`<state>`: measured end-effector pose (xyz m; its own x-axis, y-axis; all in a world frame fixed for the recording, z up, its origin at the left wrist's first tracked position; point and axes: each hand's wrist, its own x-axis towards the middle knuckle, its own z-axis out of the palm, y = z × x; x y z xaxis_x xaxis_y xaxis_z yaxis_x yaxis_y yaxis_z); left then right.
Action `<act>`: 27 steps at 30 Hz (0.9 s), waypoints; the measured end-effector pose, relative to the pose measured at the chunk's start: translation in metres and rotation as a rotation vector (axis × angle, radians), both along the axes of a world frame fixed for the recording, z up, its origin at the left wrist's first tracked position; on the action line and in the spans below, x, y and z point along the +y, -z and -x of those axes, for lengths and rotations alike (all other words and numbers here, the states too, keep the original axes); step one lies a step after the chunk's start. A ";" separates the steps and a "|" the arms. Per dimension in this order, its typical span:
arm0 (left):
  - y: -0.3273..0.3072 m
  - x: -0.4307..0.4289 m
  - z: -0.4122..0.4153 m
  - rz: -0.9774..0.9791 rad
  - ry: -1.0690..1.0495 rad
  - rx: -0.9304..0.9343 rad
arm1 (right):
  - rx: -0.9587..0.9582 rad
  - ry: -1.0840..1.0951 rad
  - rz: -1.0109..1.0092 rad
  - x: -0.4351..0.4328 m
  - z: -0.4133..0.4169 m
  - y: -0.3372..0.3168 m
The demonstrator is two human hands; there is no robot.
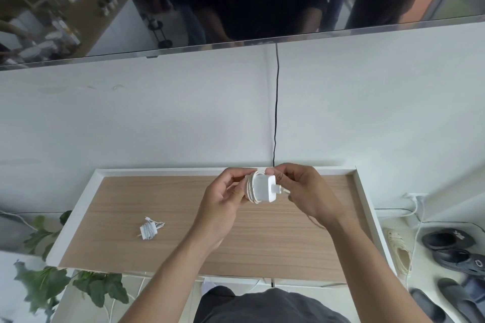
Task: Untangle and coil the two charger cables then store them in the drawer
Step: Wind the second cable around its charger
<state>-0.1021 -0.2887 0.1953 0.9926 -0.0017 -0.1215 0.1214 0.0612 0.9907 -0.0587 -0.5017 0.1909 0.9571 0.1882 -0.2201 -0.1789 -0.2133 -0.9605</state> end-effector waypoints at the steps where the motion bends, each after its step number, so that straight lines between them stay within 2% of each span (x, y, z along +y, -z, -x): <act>1: -0.001 -0.002 -0.001 0.064 -0.020 0.017 | 0.015 -0.015 0.013 0.001 0.002 0.003; 4: -0.001 -0.004 -0.005 0.167 -0.092 0.032 | -0.006 -0.080 0.105 0.004 0.008 0.010; 7: 0.002 -0.002 -0.010 0.168 -0.158 0.014 | -0.061 -0.194 0.178 0.008 0.016 0.010; 8: 0.003 0.000 -0.011 0.118 -0.178 0.001 | -0.074 -0.233 0.203 0.009 0.018 0.008; 13: 0.006 0.013 -0.012 -0.370 -0.191 -0.112 | -0.134 -0.327 0.242 0.003 0.023 -0.008; 18: 0.007 0.014 -0.011 -0.594 -0.088 -0.228 | -0.219 -0.297 0.302 -0.005 0.016 -0.024; 22: 0.007 0.012 -0.010 -0.593 0.042 -0.224 | -0.234 -0.234 0.242 -0.011 0.009 -0.034; 27: 0.000 0.008 -0.007 -0.348 0.148 -0.063 | -0.224 -0.144 0.184 -0.017 -0.001 -0.032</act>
<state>-0.0948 -0.2811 0.1951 0.9902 -0.1150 -0.0790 0.0421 -0.2934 0.9551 -0.0580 -0.5186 0.2226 0.9519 0.3022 -0.0495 0.0776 -0.3944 -0.9156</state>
